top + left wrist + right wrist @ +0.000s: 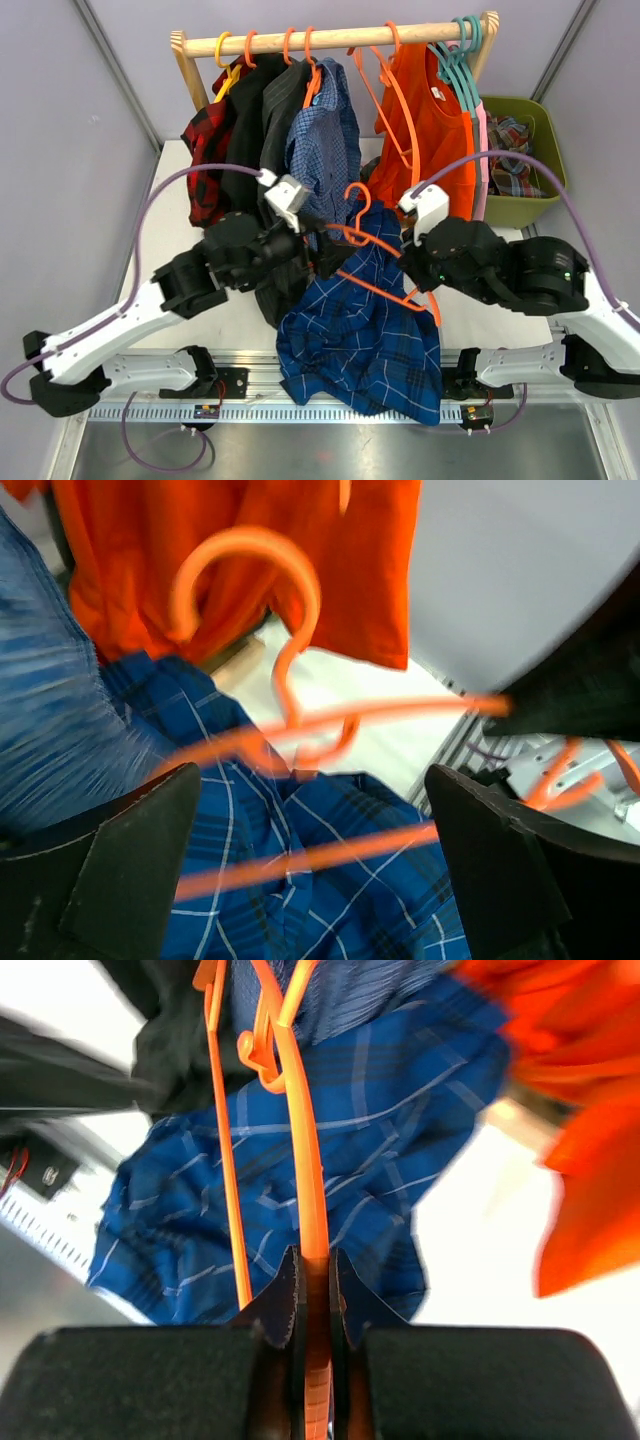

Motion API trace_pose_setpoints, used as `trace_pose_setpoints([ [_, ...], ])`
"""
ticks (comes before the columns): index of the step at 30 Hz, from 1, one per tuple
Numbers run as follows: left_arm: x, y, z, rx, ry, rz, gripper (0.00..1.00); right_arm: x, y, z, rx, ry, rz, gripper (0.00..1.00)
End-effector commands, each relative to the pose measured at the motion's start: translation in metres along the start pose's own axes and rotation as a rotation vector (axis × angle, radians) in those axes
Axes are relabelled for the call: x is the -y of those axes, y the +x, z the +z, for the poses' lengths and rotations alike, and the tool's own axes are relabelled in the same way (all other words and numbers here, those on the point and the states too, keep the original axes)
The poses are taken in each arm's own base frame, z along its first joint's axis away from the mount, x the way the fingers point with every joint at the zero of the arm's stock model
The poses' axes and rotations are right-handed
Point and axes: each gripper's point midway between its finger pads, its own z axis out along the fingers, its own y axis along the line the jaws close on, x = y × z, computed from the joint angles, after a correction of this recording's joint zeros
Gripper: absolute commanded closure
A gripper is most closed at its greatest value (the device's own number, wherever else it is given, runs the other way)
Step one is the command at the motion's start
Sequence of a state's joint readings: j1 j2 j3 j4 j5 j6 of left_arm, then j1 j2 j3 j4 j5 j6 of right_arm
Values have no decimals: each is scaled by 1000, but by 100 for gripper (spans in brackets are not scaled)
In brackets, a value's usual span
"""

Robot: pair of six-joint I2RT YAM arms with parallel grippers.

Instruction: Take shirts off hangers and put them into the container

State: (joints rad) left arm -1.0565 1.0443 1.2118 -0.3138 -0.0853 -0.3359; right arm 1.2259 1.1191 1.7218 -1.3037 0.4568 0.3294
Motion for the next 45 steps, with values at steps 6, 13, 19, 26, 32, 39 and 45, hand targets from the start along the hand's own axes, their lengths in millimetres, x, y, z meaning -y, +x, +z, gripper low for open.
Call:
trace_pose_setpoints([
  [6, -19, -51, -86, 208, -105, -52, 1, 79, -30, -48, 112, 360, 21, 100],
  [13, -33, -33, -116, 202, -146, -114, 1, 79, -26, -49, 62, 365, -31, 100],
  [19, -42, -21, -122, 188, -178, -138, 1, 78, -11, -30, -3, 409, -68, 100],
  [26, -43, -24, -124, 199, -183, -139, 1, 53, 33, 3, -173, 313, -130, 100],
  [32, -43, -20, -124, 189, -182, -146, 1, 62, 28, -2, -151, 377, -99, 100],
  [39, -41, -14, -124, 170, -169, -171, 1, 65, 33, 12, -213, 437, -74, 100],
  [45, -40, -9, -124, 164, -158, -182, 1, 50, 61, 18, -281, 394, 0, 100],
])
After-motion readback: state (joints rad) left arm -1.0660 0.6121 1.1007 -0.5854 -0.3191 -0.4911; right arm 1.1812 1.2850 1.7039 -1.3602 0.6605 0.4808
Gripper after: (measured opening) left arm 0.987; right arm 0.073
